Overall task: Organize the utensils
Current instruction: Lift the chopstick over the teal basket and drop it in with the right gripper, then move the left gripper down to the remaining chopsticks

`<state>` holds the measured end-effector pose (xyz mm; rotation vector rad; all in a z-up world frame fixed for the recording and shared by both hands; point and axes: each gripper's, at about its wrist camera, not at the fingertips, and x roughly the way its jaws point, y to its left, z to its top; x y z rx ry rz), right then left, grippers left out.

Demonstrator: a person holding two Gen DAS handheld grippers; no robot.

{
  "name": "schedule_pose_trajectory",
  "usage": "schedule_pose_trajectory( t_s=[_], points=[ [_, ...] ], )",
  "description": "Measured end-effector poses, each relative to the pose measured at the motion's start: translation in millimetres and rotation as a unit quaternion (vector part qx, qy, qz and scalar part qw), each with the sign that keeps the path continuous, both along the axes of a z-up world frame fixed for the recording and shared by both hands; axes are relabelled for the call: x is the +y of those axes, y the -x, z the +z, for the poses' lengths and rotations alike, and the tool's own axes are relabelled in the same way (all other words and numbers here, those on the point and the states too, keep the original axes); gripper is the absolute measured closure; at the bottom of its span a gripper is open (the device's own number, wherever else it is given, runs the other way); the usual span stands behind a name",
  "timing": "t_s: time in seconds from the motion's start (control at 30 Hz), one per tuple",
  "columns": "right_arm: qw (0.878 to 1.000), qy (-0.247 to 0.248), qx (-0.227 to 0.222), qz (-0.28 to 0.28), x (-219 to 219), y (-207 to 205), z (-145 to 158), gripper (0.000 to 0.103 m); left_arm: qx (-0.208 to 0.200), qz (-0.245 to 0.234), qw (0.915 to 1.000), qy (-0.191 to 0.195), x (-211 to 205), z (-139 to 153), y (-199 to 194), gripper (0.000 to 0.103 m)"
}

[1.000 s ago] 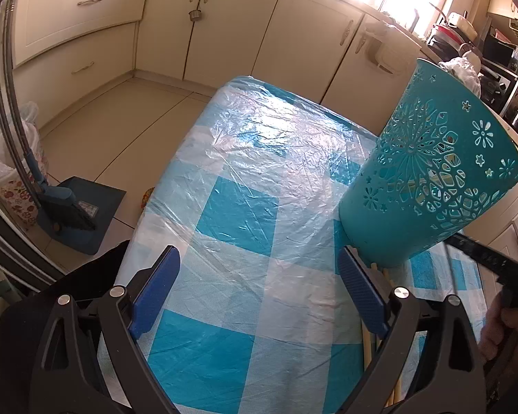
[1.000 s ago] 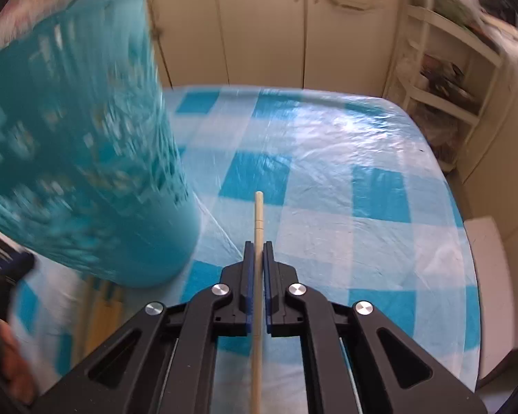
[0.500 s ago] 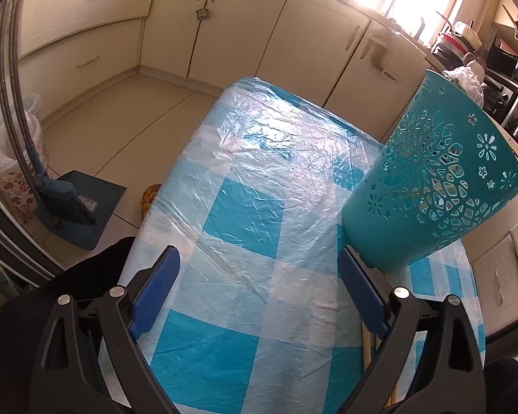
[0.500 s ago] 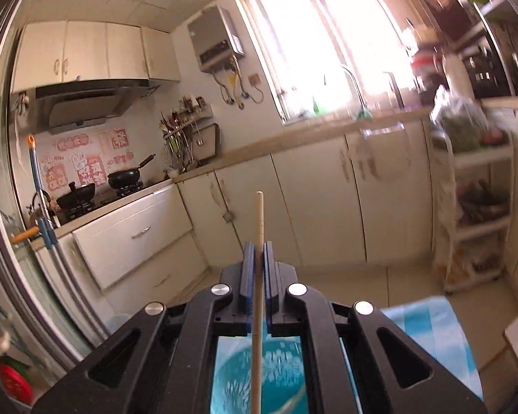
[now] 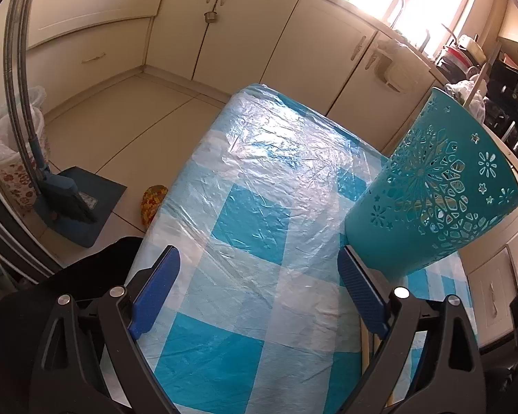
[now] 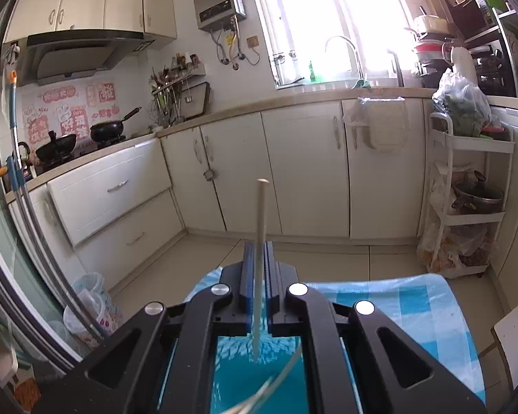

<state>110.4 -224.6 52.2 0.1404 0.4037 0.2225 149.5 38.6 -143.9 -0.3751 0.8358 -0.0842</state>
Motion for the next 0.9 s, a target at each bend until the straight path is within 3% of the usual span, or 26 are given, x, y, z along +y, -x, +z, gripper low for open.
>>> schedule_pose_trajectory(
  t_s=[0.13, 0.2, 0.23, 0.27, 0.4, 0.57, 0.9],
  points=[
    [1.000, -0.004, 0.016, 0.001, -5.9, 31.6, -11.7, 0.094, -0.002, 0.011, 0.9999, 0.002, 2.9, -0.1, 0.3, 0.014],
    [1.000, -0.011, 0.019, -0.008, -10.5, 52.1, -16.7, 0.081, -0.004, 0.014, 0.9999, 0.002, 4.2, 0.2, 1.1, 0.014],
    [1.000, -0.015, 0.022, -0.015, -14.0, 65.7, -20.8, 0.069, -0.006, 0.016, 0.9999, 0.002, 4.5, 0.5, 1.4, 0.014],
    [0.999, -0.018, 0.028, -0.022, -17.2, 78.6, -25.9, 0.067, -0.007, 0.017, 0.9998, 0.002, 4.5, 0.6, 1.8, 0.014],
    [0.994, -0.029, 0.093, -0.046, -25.4, 112.6, -60.4, 0.066, -0.010, 0.020, 0.9998, 0.000, 4.1, 1.2, 3.7, 0.014],
    [0.980, -0.029, 0.191, -0.056, -22.5, 121.7, -110.5, 0.067, -0.008, 0.026, 0.9996, -0.002, 5.0, 1.5, 4.5, 0.014],
    [0.966, 0.024, 0.257, 0.010, 30.3, 113.7, -141.8, 0.070, -0.012, 0.036, 0.9993, 0.000, 8.4, 1.9, 7.2, 0.014]
  ],
)
